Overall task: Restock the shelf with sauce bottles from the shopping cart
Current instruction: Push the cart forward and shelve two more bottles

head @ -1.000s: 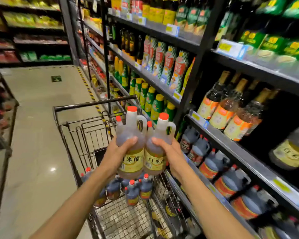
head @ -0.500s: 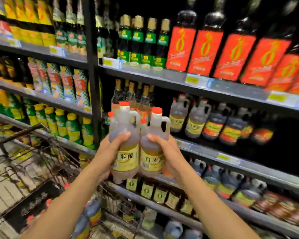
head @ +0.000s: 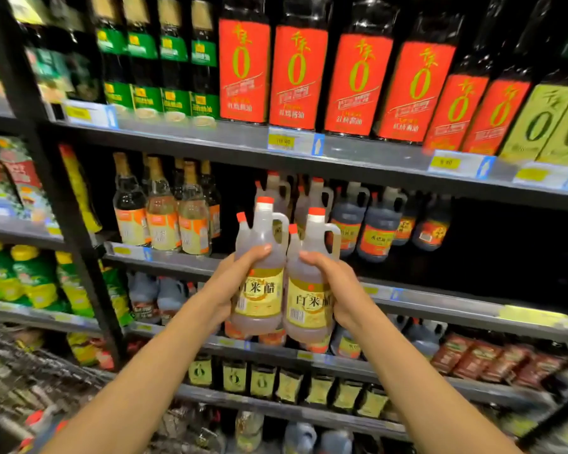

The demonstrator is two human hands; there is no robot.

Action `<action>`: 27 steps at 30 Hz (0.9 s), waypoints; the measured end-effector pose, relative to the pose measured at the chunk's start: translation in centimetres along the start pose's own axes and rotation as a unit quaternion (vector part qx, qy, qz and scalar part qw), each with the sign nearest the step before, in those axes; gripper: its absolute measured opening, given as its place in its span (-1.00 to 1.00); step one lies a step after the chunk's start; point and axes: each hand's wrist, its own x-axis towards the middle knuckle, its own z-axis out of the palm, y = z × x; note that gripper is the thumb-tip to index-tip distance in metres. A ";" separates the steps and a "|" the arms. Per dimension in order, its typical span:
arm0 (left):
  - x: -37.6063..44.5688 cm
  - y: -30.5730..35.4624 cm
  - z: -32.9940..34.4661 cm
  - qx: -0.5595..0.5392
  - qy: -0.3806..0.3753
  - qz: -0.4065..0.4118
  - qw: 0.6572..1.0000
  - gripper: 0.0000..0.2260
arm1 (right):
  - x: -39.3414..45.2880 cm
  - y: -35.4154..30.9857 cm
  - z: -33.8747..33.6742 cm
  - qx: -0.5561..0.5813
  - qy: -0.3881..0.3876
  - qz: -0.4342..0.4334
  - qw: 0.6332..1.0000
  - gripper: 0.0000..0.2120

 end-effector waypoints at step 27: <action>15.2 4.4 -2.7 0.107 -0.121 -0.005 0.987 -0.22 | 12.5 -3.5 -2.6 -0.044 0.117 -0.014 0.992 -0.37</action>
